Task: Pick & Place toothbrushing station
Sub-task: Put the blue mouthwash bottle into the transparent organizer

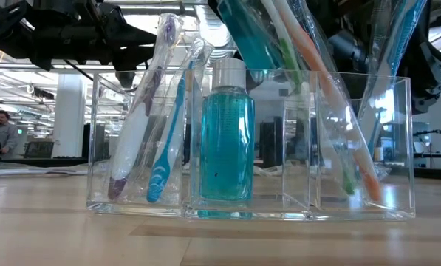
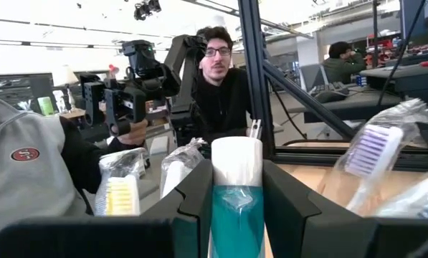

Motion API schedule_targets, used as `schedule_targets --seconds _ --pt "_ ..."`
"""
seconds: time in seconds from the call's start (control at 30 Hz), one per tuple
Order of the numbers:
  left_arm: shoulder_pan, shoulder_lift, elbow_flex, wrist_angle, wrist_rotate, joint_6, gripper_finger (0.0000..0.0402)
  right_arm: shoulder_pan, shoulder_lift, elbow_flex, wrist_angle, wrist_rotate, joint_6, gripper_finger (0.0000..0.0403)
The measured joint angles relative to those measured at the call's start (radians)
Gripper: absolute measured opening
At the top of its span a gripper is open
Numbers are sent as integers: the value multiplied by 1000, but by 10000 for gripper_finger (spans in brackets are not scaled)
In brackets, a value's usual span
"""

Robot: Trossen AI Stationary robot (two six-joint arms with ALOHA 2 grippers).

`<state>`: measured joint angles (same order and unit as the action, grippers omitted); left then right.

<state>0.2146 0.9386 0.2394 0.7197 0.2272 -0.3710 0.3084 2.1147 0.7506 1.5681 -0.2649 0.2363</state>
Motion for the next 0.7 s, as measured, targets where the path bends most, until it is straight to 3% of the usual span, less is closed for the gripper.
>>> schedule_targets --seconds 0.7 --pt "0 0 0 0 1 0 108 25 1 0 -17 4 -26 82"
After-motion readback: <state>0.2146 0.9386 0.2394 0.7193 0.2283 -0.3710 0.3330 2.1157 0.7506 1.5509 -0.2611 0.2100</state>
